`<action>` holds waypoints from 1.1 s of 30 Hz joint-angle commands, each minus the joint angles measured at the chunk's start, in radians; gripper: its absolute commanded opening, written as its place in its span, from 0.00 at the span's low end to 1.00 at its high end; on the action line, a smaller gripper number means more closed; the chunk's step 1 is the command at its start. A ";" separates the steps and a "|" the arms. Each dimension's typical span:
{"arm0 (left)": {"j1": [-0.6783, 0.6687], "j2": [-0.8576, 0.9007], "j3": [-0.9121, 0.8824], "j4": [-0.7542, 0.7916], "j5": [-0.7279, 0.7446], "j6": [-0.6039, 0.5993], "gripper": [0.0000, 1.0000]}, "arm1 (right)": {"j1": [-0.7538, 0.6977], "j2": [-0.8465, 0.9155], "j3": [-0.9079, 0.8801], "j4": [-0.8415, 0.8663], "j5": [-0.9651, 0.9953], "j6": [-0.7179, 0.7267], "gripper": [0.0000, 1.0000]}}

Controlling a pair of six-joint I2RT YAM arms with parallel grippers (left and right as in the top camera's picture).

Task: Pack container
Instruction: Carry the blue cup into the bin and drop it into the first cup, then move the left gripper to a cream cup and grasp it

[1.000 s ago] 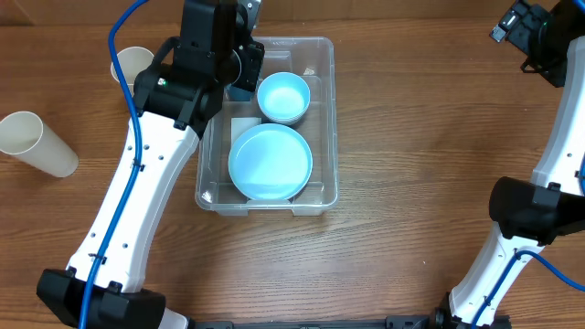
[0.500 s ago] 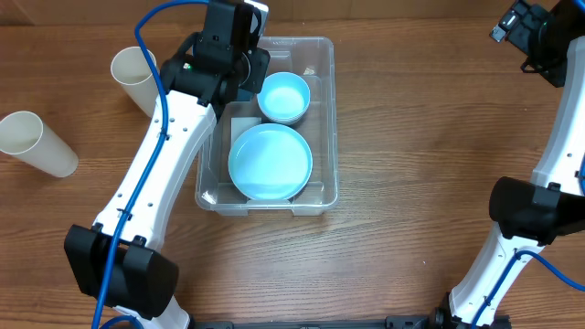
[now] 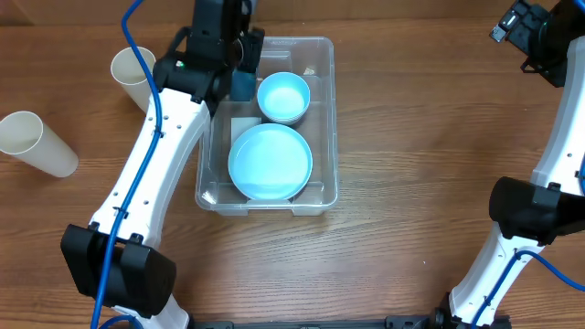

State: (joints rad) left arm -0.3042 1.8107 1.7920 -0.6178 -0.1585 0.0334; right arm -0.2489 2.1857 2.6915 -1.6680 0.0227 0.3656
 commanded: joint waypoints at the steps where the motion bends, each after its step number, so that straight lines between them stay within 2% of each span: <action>1: 0.014 -0.004 0.006 0.101 -0.030 0.013 0.59 | -0.005 0.002 0.004 0.005 0.002 0.005 1.00; 7: 0.014 -0.004 0.006 0.188 -0.030 0.016 0.56 | -0.005 0.002 0.004 0.005 0.002 0.005 1.00; 13: 0.014 -0.012 0.006 0.188 -0.066 0.003 0.53 | -0.005 0.002 0.004 0.005 0.002 0.005 1.00; 15: 0.025 -0.042 0.006 0.138 -0.148 -0.084 0.54 | -0.005 0.002 0.004 0.005 0.002 0.005 1.00; 17: 0.043 -0.084 0.006 0.061 -0.171 -0.122 0.55 | -0.005 0.002 0.004 0.005 0.002 0.005 1.00; 22: 0.141 -0.157 0.006 -0.193 -0.134 -0.131 0.62 | -0.005 0.002 0.004 0.005 0.002 0.005 1.00; 25: 0.195 -0.147 0.006 -0.302 -0.098 -0.131 0.62 | -0.005 0.002 0.004 0.005 0.002 0.005 1.00; 33: 0.266 -0.136 0.006 -0.304 -0.094 -0.115 0.65 | -0.005 0.002 0.004 0.005 0.002 0.005 1.00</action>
State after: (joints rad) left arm -0.0593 1.6634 1.7920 -0.9264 -0.2657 -0.0788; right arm -0.2489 2.1857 2.6915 -1.6684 0.0223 0.3660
